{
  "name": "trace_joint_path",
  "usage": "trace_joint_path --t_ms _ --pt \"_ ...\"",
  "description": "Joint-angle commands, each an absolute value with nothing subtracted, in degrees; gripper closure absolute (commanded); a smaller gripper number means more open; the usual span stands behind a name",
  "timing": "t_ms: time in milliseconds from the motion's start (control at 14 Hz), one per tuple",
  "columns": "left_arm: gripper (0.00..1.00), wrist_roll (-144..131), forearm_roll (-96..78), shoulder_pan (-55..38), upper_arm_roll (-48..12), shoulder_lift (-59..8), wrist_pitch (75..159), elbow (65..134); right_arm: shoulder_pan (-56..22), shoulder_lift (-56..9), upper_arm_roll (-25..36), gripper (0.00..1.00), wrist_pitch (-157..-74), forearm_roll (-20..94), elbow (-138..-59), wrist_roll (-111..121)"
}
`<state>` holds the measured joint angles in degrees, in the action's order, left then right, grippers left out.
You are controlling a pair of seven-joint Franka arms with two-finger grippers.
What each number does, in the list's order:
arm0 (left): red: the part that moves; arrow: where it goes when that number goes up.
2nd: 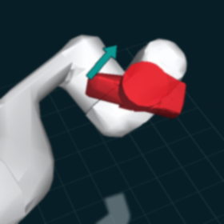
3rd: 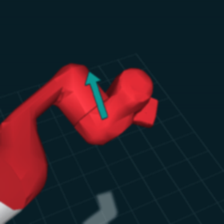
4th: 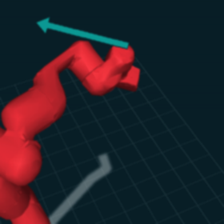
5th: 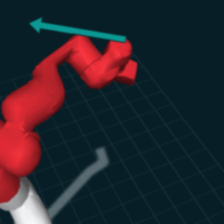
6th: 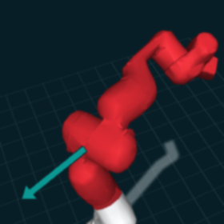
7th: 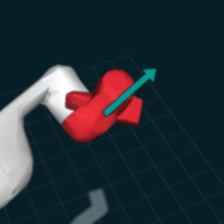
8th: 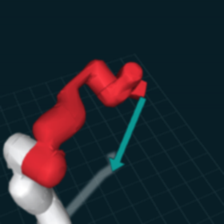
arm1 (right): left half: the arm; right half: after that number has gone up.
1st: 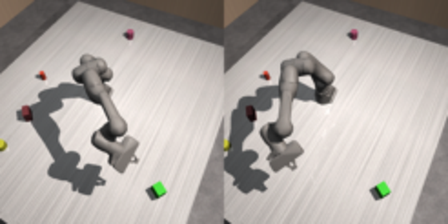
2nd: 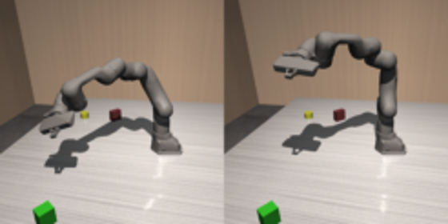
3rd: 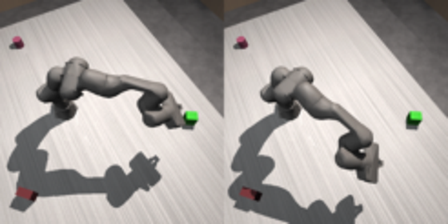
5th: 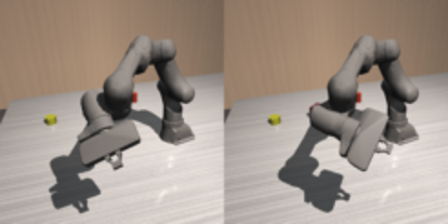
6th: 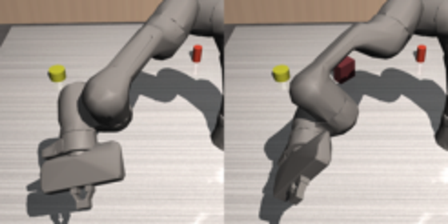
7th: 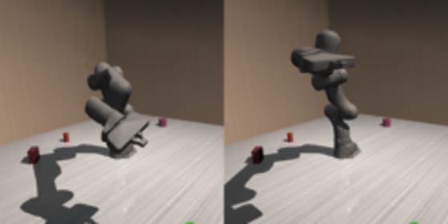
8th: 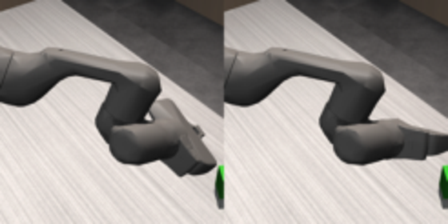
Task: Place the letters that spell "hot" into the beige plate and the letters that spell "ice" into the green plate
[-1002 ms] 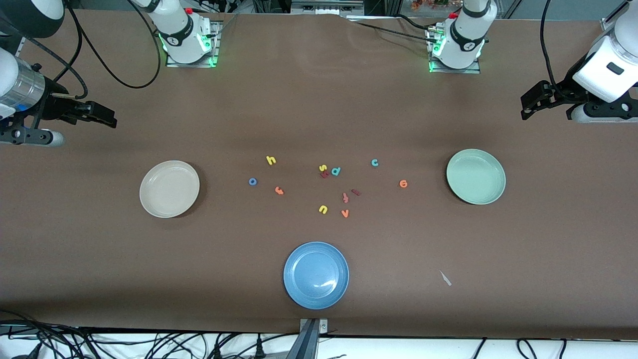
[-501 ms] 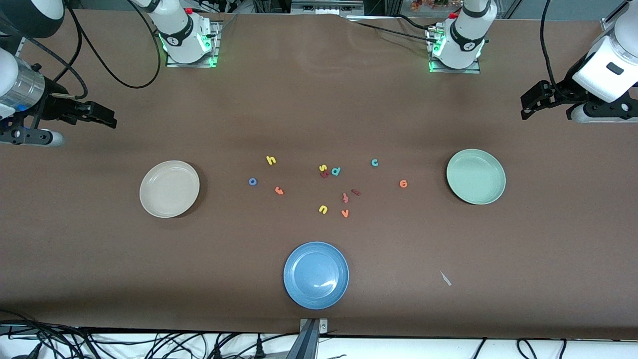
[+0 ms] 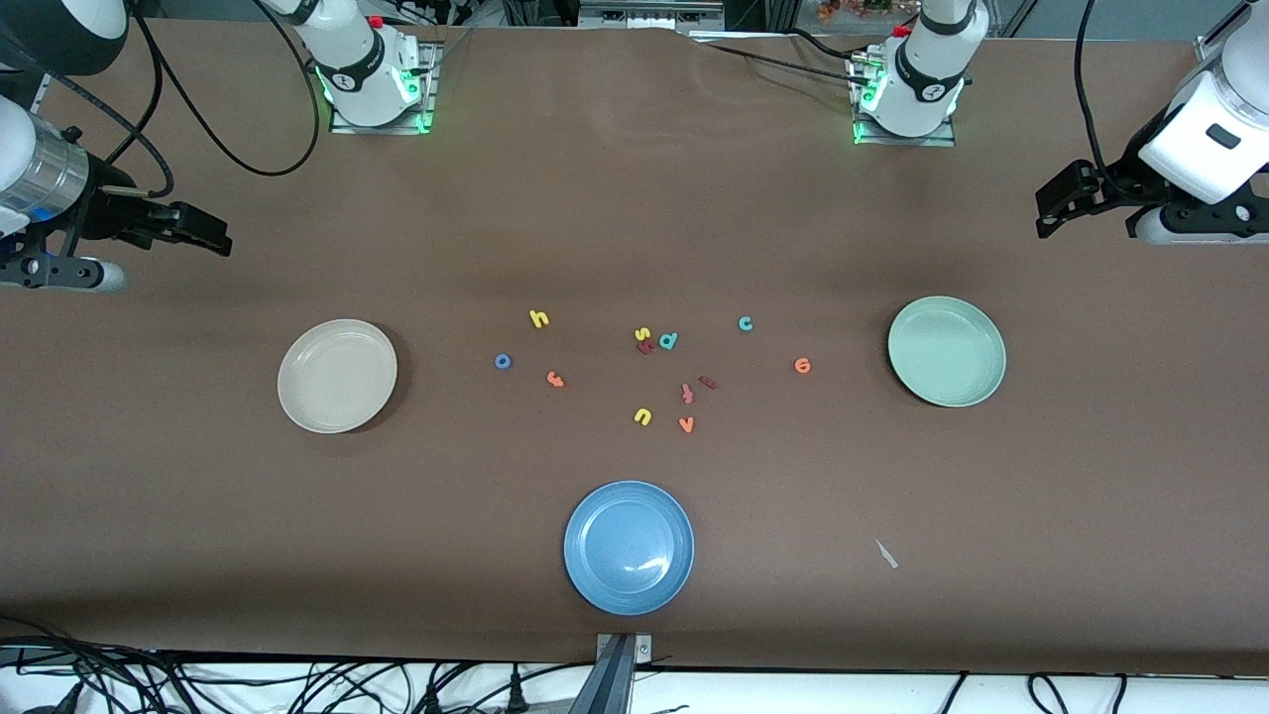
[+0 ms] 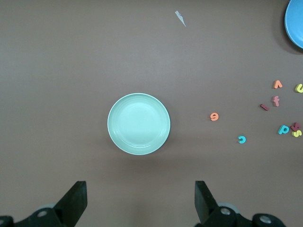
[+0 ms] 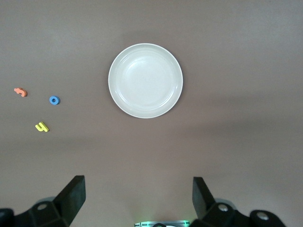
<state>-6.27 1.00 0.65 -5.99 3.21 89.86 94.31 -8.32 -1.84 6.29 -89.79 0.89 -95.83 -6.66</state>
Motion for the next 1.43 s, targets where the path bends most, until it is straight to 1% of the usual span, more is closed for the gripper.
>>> trace_joint_path --t_ms 0,1074,1360 --pt "0.00 -5.10 0.62 0.44 -5.71 2.29 88.42 92.20 -8.09 -2.20 6.33 0.00 -89.82 0.35 -94.66 -5.89" --pt "0.00 -5.10 0.53 1.05 -5.36 2.20 87.63 91.85 -7.91 -2.29 6.42 0.00 -90.35 0.35 -94.66 -6.06" --pt "0.00 -5.45 0.53 0.97 -5.36 2.20 87.63 91.85 -8.00 -6.23 6.42 0.00 -90.35 0.44 -94.57 -6.42"
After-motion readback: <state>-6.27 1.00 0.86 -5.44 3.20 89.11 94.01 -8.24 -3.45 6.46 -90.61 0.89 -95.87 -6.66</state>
